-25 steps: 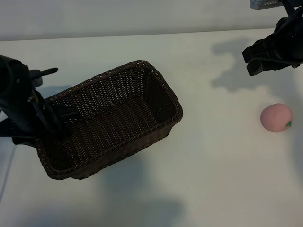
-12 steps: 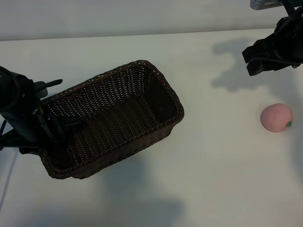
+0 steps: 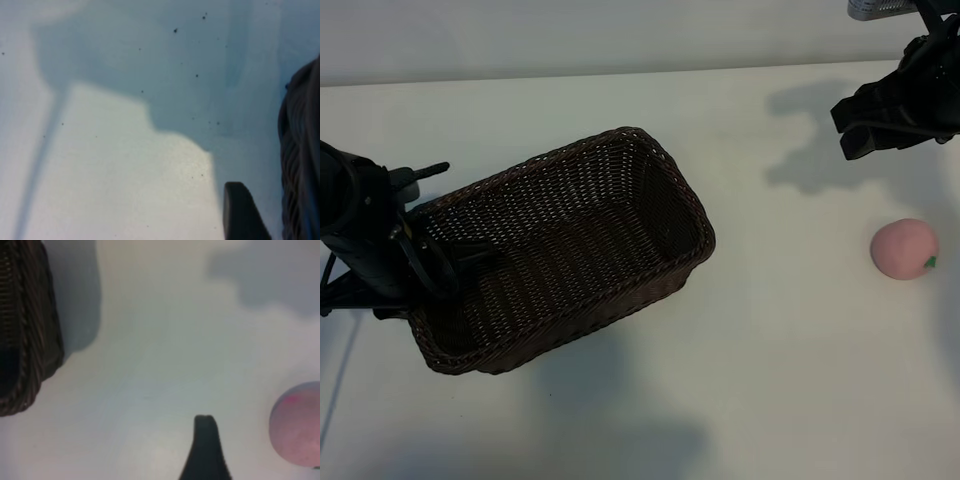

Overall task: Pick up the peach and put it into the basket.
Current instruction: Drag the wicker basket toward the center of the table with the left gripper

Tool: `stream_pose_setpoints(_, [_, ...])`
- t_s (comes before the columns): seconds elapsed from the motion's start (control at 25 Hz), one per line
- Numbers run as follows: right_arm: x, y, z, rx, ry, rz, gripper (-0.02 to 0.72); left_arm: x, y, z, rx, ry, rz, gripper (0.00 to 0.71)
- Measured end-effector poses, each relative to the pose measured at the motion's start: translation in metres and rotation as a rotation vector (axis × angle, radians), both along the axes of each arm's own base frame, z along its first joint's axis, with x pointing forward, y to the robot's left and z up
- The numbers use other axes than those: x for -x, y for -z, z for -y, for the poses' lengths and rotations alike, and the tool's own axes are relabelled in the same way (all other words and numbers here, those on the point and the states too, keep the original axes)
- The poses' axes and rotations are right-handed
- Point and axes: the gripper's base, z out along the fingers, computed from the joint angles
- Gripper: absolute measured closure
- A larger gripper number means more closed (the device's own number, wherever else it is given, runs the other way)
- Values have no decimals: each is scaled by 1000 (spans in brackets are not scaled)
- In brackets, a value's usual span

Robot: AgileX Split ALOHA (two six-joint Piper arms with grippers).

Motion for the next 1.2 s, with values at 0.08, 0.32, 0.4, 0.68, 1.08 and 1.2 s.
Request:
stream_pose_setpoints(0.08, [0,0,-1,-9,2,-1,170,0,-5,1,20,-11,26,399])
stream_pose_setpoints(0.32, [0,0,-1,-17,4,-2,170,-2,-23,6,99,-3,126,536])
stream_pose_setpoints(0.4, [0,0,-1,-17,4,-2,170,-2,-24,8,122,-1,131,537])
stream_pose_setpoints(0.68, [0,0,-1,-18,4,-2,170,-4,-26,17,208,45,159,537])
stream_pose_setpoints(1.08, [0,0,-2,-21,5,-3,170,-8,-29,14,250,119,173,537])
stream_pose_setpoints(1.2, [0,0,-2,-26,6,-3,170,-17,-39,6,270,142,192,537])
